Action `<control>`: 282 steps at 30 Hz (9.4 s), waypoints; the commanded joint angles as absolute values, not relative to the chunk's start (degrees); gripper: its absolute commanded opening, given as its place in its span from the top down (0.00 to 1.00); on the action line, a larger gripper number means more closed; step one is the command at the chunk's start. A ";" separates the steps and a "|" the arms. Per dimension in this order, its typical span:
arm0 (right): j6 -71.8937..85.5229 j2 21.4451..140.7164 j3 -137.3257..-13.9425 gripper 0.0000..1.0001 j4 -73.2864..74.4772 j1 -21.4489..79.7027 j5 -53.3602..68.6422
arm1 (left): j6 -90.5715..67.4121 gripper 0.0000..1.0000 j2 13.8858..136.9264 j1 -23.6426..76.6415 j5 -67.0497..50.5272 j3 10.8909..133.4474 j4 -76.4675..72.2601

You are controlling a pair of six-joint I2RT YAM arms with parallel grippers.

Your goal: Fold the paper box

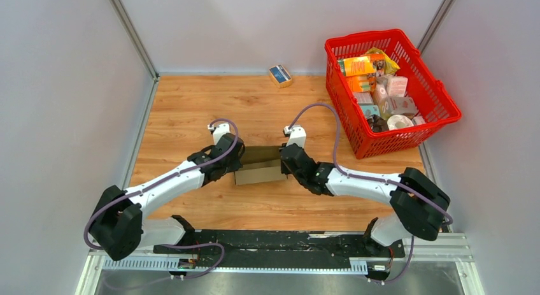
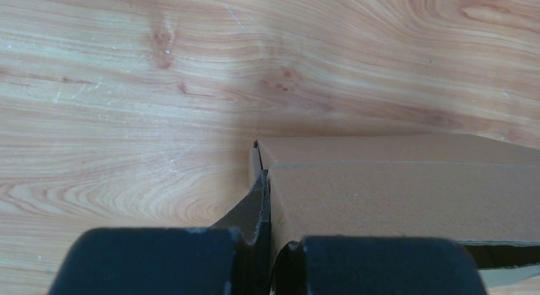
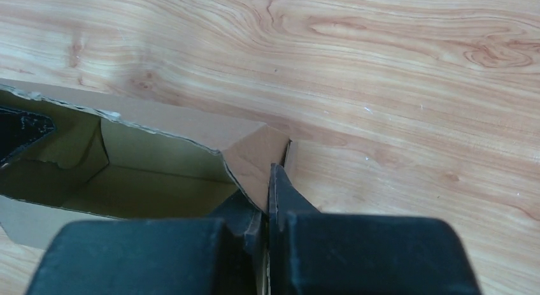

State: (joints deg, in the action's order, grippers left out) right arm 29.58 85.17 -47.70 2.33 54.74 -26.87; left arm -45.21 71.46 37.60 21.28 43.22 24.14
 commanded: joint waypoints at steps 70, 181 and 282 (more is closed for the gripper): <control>38.31 59.22 -30.33 0.37 2.22 50.57 30.03 | -51.06 0.74 53.45 51.24 5.71 21.37 4.92; -22.94 82.80 -42.19 0.28 -14.32 86.04 -47.37 | -88.25 0.52 31.11 18.54 -36.12 15.37 12.74; 7.47 76.04 -53.53 0.00 33.93 59.85 -3.87 | -21.62 0.53 46.68 44.12 4.30 33.93 12.40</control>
State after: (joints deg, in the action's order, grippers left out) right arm 5.32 80.73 -55.27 36.84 59.90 -1.50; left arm -19.44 49.01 43.97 1.98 36.01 18.87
